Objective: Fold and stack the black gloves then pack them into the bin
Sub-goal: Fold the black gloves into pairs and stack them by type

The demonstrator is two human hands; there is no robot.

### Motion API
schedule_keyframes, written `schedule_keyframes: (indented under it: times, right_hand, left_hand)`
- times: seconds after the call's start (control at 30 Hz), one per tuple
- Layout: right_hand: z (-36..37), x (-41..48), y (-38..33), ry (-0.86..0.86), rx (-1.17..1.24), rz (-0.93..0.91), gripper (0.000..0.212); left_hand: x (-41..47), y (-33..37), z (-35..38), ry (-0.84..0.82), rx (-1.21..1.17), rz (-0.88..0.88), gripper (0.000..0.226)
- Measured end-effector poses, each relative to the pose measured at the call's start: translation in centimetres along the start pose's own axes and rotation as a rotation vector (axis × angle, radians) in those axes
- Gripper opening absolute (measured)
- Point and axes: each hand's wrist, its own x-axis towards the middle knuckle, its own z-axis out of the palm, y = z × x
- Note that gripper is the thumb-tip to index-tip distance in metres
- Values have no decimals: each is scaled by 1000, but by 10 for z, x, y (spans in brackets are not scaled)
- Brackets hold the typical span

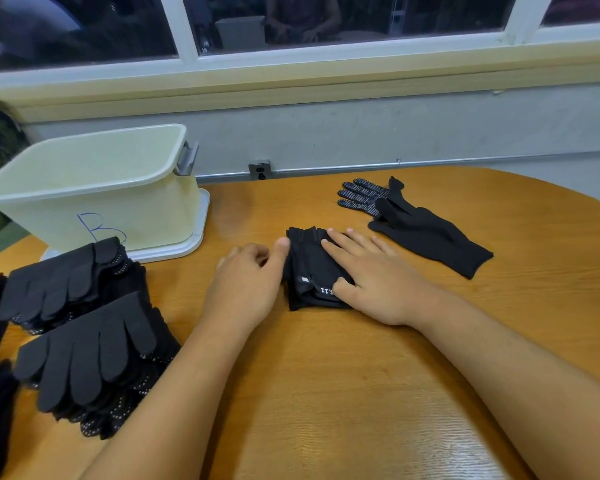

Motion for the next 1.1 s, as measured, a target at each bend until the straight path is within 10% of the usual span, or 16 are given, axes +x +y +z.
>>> schedule_keyframes:
  times: [0.23,0.4,0.8,1.1]
  right_hand:
    - [-1,-2,-1,4,17,2,75]
    - [-3,-4,-2,66,162,66,76]
    - [-25,-20,-21,176,1299,-69,77]
    - [-36,-45,-49,291,1250,-146,72]
  left_hand:
    - [53,45,15,-181,158,-170,41]
    - [44,40,27,-96,-45,26,23]
    - [-8,30,7,96,-704,288,18]
    - [-62,29,-34,-69,-721,196,20]
